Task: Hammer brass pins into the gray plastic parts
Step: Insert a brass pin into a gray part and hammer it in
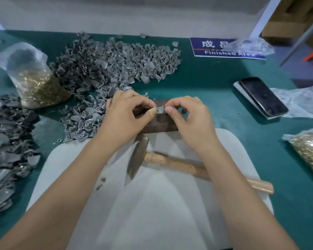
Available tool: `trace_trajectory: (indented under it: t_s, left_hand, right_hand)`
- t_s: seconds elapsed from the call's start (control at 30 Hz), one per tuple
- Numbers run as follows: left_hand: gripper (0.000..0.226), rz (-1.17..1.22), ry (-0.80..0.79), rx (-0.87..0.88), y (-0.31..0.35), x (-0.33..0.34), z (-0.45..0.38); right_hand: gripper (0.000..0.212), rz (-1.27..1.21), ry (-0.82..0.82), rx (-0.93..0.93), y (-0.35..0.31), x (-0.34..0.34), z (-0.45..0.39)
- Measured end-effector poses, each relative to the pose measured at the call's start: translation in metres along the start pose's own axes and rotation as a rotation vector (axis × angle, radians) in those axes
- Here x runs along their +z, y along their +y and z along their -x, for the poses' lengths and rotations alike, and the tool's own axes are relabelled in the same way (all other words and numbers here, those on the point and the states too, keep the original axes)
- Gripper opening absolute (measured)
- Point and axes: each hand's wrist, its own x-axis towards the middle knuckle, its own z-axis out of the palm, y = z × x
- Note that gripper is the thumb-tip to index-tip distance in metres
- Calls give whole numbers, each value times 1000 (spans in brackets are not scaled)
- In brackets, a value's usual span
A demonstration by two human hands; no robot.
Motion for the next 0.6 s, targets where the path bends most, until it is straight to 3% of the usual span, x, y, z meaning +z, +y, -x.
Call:
trace_trajectory:
  t_s: [0.23, 0.6]
  left_hand:
    - [8, 32, 56, 12, 0, 4, 9]
    - [12, -21, 118, 18, 1, 6, 10]
  right_hand:
    - [9, -28, 1, 22, -1, 4, -8]
    - [8, 204, -213, -60, -22, -4, -22]
